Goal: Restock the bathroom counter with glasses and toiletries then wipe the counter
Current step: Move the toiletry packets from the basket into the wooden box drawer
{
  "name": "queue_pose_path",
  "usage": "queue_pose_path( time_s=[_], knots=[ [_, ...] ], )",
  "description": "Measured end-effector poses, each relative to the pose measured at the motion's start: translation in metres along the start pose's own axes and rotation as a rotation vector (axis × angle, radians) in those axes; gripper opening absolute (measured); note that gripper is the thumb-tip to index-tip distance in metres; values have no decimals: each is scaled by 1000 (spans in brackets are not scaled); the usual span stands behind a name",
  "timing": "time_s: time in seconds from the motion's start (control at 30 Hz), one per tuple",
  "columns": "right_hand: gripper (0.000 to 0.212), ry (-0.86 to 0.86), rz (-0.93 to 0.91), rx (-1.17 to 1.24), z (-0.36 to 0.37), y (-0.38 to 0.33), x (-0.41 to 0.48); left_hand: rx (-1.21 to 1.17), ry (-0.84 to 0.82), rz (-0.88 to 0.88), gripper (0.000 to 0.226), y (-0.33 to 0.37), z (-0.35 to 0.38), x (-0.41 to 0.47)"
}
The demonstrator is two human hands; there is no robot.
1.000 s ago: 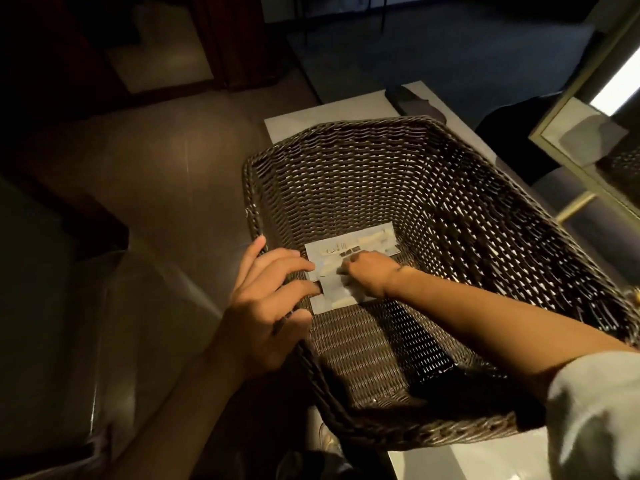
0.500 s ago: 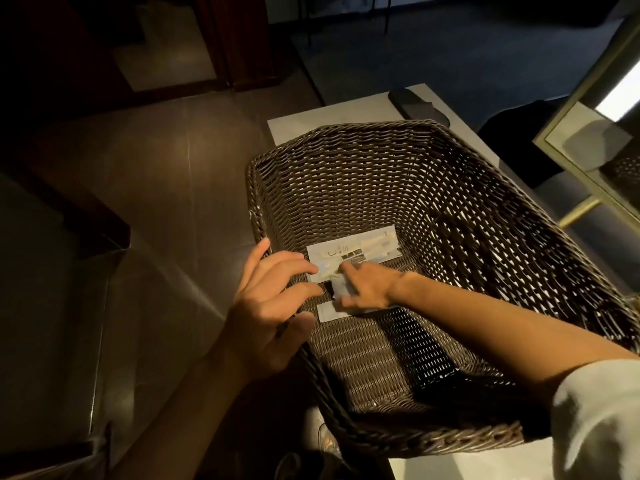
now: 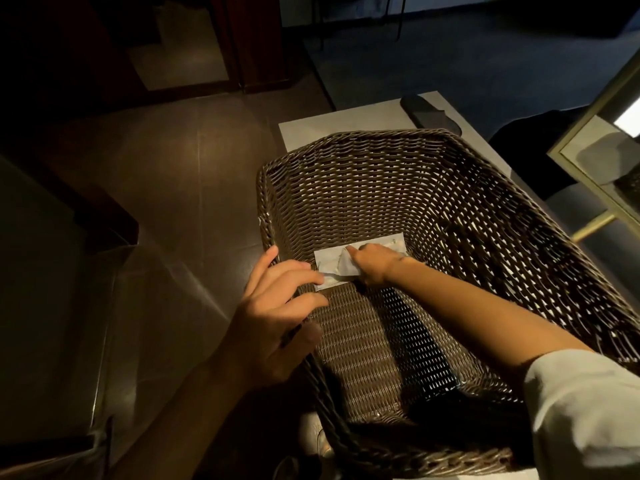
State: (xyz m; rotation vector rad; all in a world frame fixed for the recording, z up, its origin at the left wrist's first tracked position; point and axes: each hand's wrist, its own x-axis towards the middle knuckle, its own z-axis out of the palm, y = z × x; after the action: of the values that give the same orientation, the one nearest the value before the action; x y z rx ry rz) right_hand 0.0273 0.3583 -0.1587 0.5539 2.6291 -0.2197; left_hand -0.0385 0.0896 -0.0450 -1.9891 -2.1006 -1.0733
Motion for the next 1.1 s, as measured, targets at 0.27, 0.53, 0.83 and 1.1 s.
queue_pose_path(
  time_s=[0.27, 0.53, 0.83, 1.1],
  knots=[
    [46, 82, -82, -186, 2, 0, 19, -33, -28, -34, 65, 3, -1, 1],
    [76, 48, -33, -4, -11, -8, 35, -30, -2, 5, 54, 2, 0, 2],
    [86, 57, -13, -107, 7, -6, 29, -18, -34, -27, 60, 2, 0, 1],
    [71, 75, -109, -27, 30, 7, -3, -31, -7, -32, 65, 7, -1, 2]
  ],
)
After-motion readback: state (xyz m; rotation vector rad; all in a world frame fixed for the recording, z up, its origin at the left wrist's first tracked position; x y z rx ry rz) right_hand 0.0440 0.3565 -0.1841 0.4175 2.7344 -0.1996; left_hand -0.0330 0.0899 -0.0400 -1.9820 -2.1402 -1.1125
